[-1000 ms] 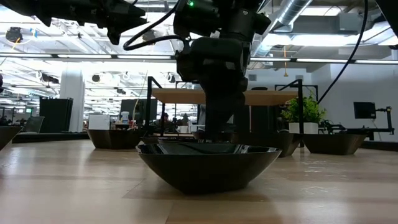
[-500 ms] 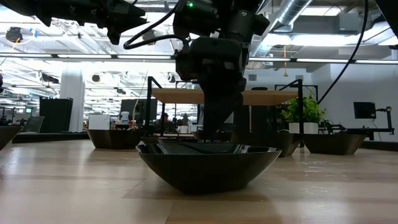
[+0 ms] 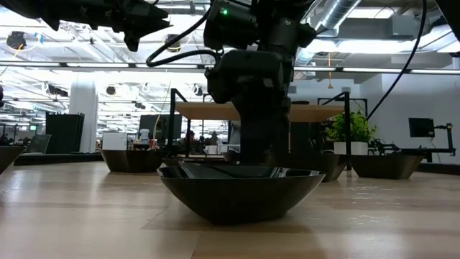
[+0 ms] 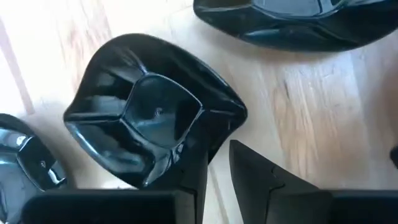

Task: Pick & Place Mini shaped plates
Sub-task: Stack the middle black leaf shaped plate on top of the other black leaf shaped plates on the shelf

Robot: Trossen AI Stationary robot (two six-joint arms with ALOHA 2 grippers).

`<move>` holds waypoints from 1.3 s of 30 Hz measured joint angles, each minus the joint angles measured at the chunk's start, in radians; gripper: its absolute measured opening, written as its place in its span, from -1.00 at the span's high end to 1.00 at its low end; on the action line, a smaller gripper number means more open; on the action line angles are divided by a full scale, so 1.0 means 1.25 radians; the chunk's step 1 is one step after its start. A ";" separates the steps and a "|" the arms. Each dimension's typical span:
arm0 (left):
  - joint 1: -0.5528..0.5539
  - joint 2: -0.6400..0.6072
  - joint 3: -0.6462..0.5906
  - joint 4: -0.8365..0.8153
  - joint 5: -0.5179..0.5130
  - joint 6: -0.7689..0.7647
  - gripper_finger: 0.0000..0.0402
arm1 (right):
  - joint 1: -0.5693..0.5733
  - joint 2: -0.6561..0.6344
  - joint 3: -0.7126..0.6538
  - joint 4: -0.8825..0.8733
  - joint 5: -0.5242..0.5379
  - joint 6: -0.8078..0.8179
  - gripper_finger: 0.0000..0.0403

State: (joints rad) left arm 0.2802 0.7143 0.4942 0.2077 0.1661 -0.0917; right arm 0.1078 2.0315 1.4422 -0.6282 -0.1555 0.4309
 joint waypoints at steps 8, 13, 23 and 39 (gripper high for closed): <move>0.000 0.000 0.000 0.002 0.000 0.000 0.41 | -0.001 0.000 0.000 0.007 0.000 -0.002 0.69; 0.000 0.000 0.000 0.002 0.000 0.000 0.41 | -0.001 0.000 0.000 0.010 -0.003 -0.003 0.69; 0.000 0.000 0.000 0.002 0.000 0.000 0.41 | -0.001 0.000 0.000 0.010 -0.003 -0.002 0.84; 0.000 0.000 0.000 0.003 0.000 -0.002 0.41 | -0.001 0.000 0.000 0.011 -0.002 -0.002 0.99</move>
State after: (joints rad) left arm 0.2802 0.7143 0.4942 0.2111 0.1661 -0.0948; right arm 0.1062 2.0315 1.4422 -0.6142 -0.1585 0.4278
